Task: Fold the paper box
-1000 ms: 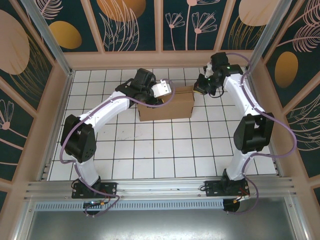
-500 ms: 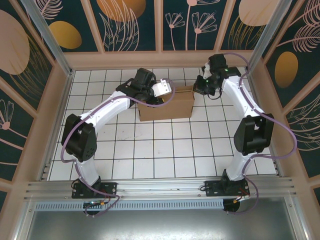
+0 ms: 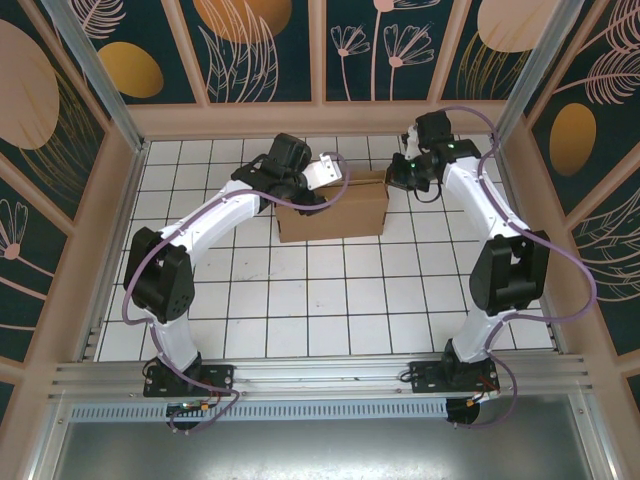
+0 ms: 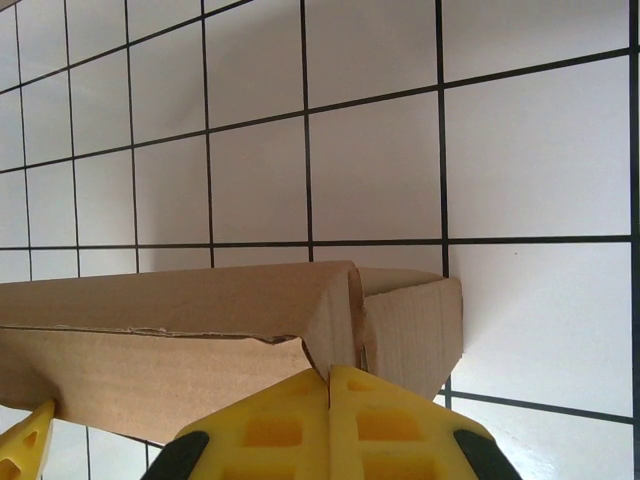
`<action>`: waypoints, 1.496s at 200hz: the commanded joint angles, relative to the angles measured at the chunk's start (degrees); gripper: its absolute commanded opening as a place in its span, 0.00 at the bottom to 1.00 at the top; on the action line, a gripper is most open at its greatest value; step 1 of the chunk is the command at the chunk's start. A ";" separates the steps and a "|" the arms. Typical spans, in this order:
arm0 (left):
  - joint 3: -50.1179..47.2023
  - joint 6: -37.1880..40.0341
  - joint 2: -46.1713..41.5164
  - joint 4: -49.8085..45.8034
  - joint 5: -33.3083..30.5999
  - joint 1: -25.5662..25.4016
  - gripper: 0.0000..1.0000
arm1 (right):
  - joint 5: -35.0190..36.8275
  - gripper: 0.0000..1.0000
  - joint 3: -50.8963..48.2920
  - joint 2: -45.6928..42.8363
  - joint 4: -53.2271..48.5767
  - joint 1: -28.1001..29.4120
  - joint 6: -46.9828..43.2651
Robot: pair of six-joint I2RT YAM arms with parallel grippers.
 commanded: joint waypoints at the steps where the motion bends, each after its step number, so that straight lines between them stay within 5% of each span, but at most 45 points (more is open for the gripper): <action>1: -1.04 -0.69 3.53 -10.00 -0.12 -0.14 0.91 | 2.74 0.00 -1.74 -0.41 -0.60 0.39 -0.26; 23: 0.10 -2.28 2.60 -9.79 0.85 -0.17 0.99 | 2.94 0.00 -1.80 -0.47 -0.54 0.49 -0.36; 103: -6.86 -17.35 -8.90 4.59 1.20 -0.15 0.99 | 3.14 0.00 -2.71 -0.53 0.09 0.50 -0.45; 180: -13.19 -25.61 -16.12 3.81 -8.89 0.35 0.98 | 2.85 0.00 -3.18 -0.84 0.29 0.96 -1.11; 249: -7.59 -28.85 -16.03 -6.99 -8.85 10.99 0.80 | 2.07 0.00 -3.63 -1.23 0.03 1.18 -2.56; 299: -2.00 -23.16 -10.62 -13.90 2.66 17.16 0.57 | 0.74 0.00 -1.54 0.30 -1.21 1.12 -3.17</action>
